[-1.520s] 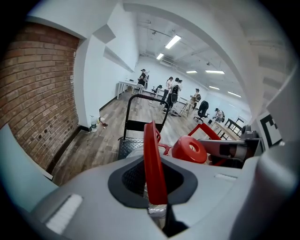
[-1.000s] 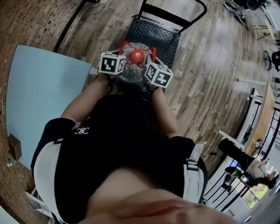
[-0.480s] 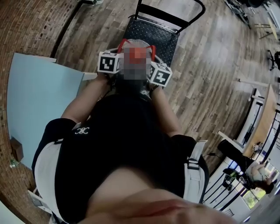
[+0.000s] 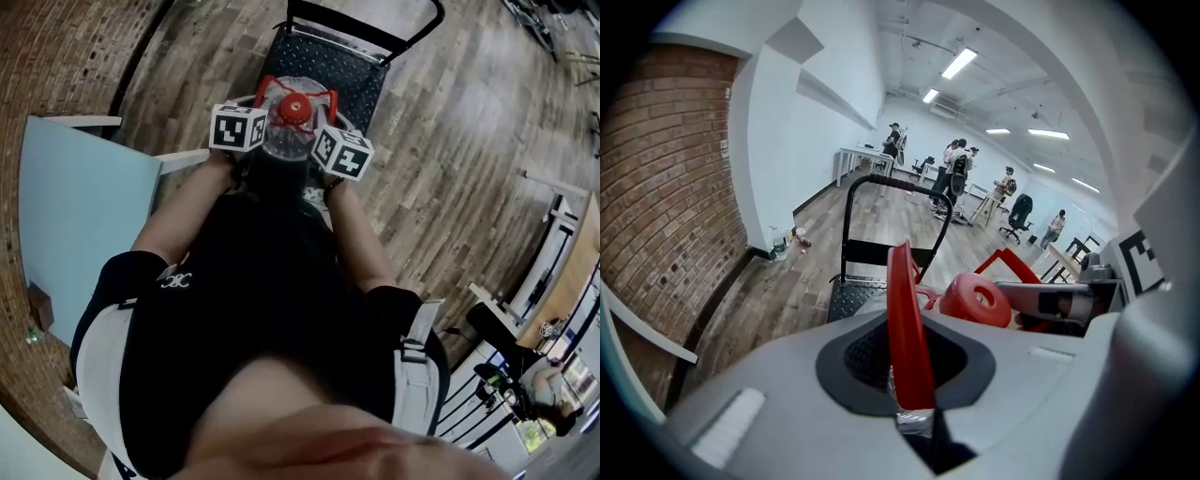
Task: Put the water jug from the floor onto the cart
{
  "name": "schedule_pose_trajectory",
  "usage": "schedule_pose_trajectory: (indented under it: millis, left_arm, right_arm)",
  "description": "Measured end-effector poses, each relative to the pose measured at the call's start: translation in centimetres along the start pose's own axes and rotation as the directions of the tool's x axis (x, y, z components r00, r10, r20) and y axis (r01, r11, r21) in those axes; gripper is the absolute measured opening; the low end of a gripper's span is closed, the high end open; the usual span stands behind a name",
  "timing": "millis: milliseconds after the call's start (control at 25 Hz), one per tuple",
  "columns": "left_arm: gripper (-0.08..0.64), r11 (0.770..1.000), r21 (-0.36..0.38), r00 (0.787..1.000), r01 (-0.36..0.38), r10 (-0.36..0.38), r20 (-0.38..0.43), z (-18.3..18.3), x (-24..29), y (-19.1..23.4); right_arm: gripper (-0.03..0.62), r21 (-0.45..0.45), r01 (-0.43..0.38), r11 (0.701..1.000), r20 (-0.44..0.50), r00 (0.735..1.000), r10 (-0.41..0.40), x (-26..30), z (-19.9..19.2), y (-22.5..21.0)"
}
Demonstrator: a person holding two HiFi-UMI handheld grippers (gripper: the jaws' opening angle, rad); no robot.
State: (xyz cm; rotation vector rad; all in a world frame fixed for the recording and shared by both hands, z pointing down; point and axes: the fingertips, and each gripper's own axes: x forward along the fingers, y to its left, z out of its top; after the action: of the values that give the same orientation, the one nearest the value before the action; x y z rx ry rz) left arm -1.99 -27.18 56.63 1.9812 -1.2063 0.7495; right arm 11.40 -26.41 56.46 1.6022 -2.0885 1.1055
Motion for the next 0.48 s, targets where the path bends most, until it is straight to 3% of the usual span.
schedule_pose_trajectory:
  millis: [480]
  left_arm:
    - [0.026, 1.0, -0.017, 0.999, -0.01, 0.009, -0.043, 0.8, 4.7, 0.7]
  right_arm:
    - [0.017, 0.008, 0.002, 1.0, -0.054, 0.999, -0.001, 4.2, 0.7, -3.0]
